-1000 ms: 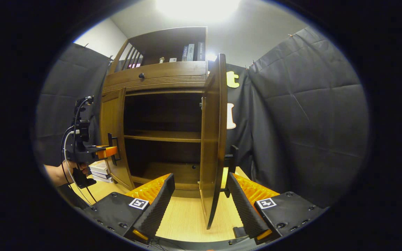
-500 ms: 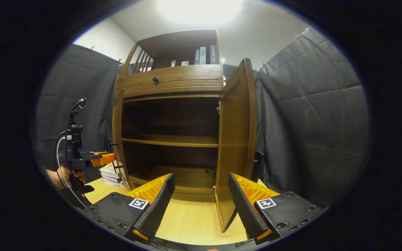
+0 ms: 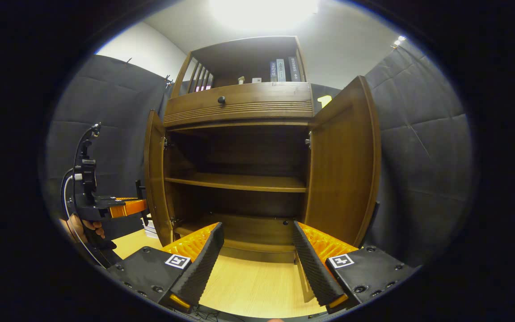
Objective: Open the right door of the double-door shoe cabinet with the right hand, and open the left door with the left hand.
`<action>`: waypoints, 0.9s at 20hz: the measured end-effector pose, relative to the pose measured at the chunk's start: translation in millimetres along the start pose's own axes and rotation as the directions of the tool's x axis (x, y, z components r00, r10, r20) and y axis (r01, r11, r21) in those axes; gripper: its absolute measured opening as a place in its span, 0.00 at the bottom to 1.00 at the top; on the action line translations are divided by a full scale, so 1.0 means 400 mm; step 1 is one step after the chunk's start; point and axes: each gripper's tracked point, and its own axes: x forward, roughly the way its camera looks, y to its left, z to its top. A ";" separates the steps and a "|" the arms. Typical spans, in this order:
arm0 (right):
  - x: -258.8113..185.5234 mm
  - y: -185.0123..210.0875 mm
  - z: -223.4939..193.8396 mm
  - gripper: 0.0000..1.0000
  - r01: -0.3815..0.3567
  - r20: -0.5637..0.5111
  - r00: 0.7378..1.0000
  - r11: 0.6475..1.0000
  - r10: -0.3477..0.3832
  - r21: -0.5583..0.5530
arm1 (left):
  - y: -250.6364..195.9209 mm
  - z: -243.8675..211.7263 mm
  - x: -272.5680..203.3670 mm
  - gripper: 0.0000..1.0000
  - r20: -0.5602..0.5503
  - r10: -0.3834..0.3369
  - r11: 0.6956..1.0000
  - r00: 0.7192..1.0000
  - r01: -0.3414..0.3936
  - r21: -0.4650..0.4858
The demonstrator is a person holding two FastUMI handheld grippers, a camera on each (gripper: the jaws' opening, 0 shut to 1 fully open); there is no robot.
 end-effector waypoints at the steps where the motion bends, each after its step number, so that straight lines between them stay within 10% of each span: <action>1: 0.004 0.013 0.002 0.94 -0.009 0.000 1.000 1.000 0.009 -0.003 | 0.007 -0.001 -0.005 0.20 -0.002 0.003 1.000 1.000 -0.003 0.000; 18: 0.069 0.166 -0.024 0.98 -0.113 -0.021 0.993 0.993 0.112 -0.028 | 0.305 0.000 -0.077 0.20 0.012 0.165 0.986 0.986 -0.165 0.000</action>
